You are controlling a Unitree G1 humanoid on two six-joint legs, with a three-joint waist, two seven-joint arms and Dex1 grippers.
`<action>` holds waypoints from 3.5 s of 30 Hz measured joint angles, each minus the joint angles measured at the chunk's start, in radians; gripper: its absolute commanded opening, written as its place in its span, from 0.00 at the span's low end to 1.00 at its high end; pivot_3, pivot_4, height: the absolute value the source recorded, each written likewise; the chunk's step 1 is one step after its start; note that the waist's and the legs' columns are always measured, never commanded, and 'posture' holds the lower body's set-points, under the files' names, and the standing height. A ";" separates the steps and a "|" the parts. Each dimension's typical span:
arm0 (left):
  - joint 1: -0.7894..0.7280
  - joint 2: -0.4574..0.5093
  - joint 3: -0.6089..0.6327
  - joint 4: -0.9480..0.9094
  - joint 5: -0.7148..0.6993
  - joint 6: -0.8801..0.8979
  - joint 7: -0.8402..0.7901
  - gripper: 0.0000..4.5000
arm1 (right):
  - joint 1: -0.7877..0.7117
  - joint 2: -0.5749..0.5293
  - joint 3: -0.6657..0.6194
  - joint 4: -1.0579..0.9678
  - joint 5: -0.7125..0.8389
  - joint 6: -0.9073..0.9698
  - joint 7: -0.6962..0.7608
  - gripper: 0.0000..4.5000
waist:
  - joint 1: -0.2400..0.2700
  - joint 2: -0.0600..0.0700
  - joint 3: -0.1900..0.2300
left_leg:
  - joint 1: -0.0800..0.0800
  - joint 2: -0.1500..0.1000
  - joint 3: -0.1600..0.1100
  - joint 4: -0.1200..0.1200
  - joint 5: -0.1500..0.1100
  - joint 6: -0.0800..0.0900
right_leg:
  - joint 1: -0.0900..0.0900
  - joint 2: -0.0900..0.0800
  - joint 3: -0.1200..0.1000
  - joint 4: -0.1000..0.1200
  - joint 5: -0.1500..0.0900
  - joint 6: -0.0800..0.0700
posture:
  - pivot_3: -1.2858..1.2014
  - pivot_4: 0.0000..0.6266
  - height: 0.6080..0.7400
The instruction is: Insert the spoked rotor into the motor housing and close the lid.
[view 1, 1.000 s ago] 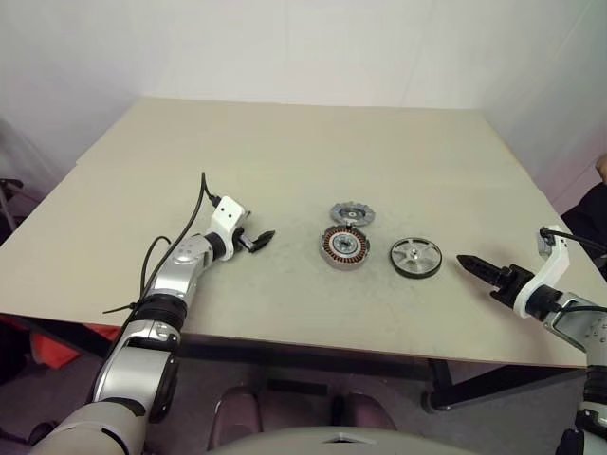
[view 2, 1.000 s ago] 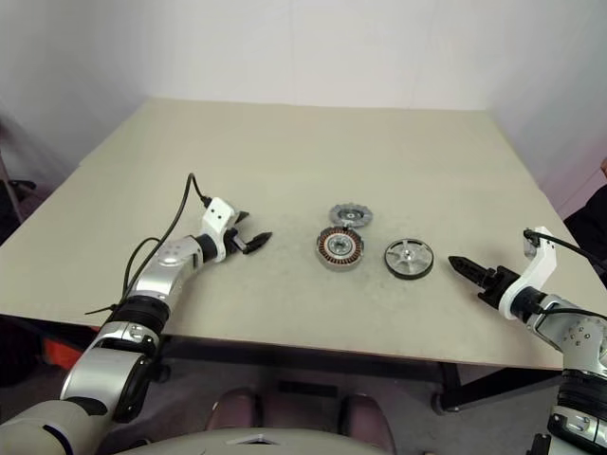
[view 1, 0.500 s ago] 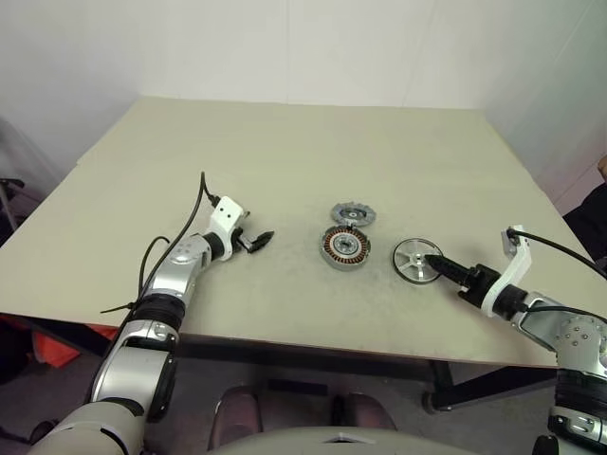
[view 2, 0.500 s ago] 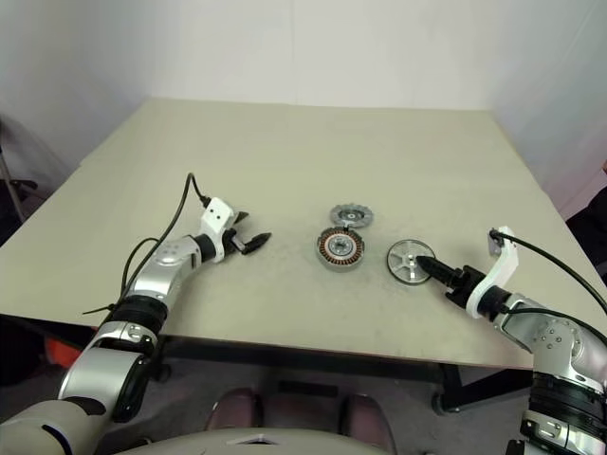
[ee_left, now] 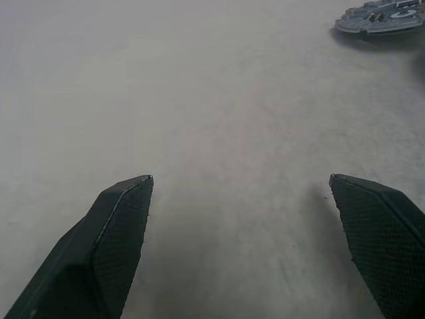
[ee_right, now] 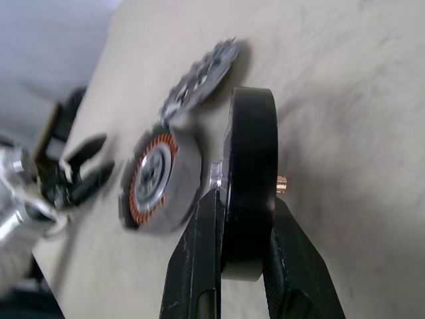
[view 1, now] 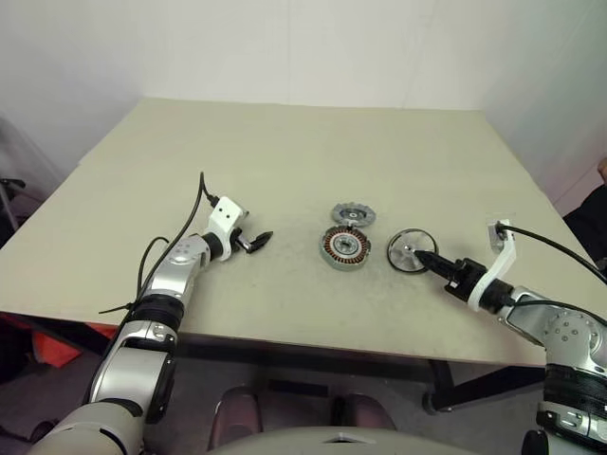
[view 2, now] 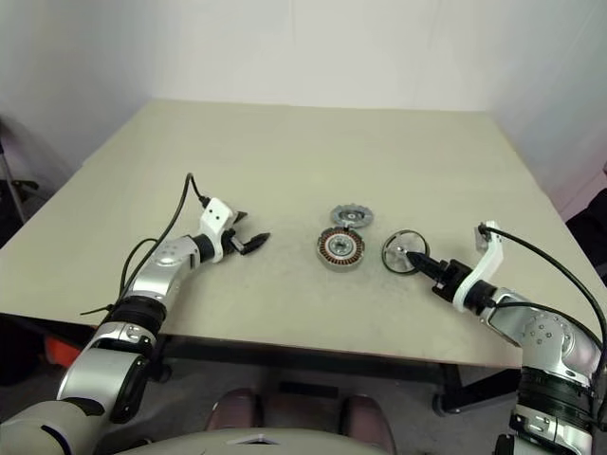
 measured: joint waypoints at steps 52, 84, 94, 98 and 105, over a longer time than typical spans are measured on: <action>0.004 0.006 -0.009 0.000 0.032 -0.024 0.007 1.00 | -0.011 -0.207 0.405 -0.060 -0.580 -0.622 -0.053 0.19 | -0.001 0.002 0.000 | -0.002 0.000 0.000 -0.003 0.001 0.001 | -0.002 0.000 -0.005 0.002 -0.003 -0.006 | 0.52 0.00 1.00; 0.004 0.043 0.123 -0.070 -0.170 0.199 -0.095 1.00 | -0.039 -0.165 0.362 -0.041 -0.596 -0.618 -0.046 0.19 | 0.000 0.002 0.000 | -0.001 0.000 0.000 -0.002 0.001 0.001 | -0.001 0.000 -0.005 0.003 -0.003 -0.007 | 0.52 0.00 1.00; 0.019 -0.036 0.213 -0.164 -0.368 0.595 -0.058 1.00 | -0.042 -0.164 0.364 -0.041 -0.606 -0.606 -0.045 0.19 | -0.001 0.002 0.000 | -0.001 0.000 0.000 -0.002 0.001 0.001 | -0.001 0.000 -0.005 0.003 -0.003 -0.007 | 0.52 0.00 1.00; -0.007 -0.063 0.277 -0.144 -0.431 0.685 -0.017 1.00 | -0.041 -0.164 0.364 -0.041 -0.607 -0.599 -0.044 0.19 | 0.000 0.002 0.000 | -0.001 0.000 0.000 -0.001 0.001 0.001 | 0.000 0.000 -0.005 0.003 -0.003 -0.007 | 0.52 0.00 1.00; -0.085 -0.130 0.360 -0.056 -0.491 0.770 0.054 1.00 | -0.041 -0.164 0.364 -0.043 -0.613 -0.598 -0.048 0.19 | 0.007 0.002 0.000 | -0.001 -0.001 0.000 -0.001 0.001 0.003 | 0.002 0.000 -0.006 0.002 -0.003 -0.007 | 0.52 0.00 1.00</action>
